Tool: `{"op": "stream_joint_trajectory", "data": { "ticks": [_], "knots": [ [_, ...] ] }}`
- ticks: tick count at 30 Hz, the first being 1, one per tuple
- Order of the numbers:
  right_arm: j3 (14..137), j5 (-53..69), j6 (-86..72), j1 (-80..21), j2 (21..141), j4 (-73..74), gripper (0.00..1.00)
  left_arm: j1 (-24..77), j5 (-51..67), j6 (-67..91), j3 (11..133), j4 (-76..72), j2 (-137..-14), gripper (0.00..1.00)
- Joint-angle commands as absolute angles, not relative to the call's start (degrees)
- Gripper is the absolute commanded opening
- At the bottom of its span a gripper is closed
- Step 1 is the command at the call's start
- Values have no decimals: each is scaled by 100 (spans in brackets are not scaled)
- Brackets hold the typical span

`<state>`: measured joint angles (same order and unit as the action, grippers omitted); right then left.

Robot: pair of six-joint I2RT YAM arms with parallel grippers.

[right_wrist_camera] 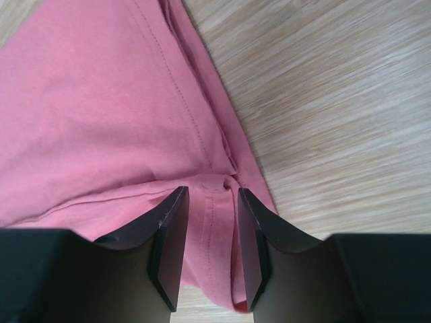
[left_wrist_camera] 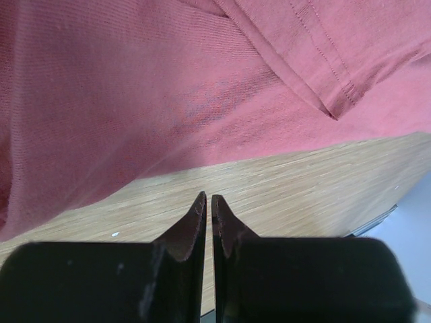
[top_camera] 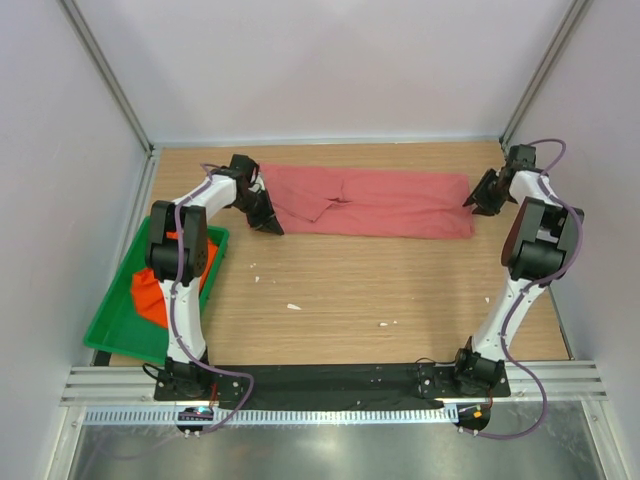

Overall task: Fold and stack the t-shirts
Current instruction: Fold the tshirt

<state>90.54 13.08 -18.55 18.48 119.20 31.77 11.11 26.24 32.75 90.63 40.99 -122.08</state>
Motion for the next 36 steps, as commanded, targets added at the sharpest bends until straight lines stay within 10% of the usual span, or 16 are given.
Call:
{"op": "stream_joint_trajectory", "data": {
  "ticks": [1,13,20,36],
  "knots": [
    [9316,1310,-1837,1776,12032,3226,41,1081,2725,3322,9228,4113,-12041,6],
    [9536,1266,-1775,1740,12278,3155,37,1081,2628,3340,9167,4148,-11962,6],
    [9747,1354,-1731,1688,12244,3383,8,1081,2602,3366,9106,4131,-11918,6],
    [9167,871,-2346,1406,10942,3736,4,1081,2619,3419,9079,4025,-11935,5]
  ]
}}
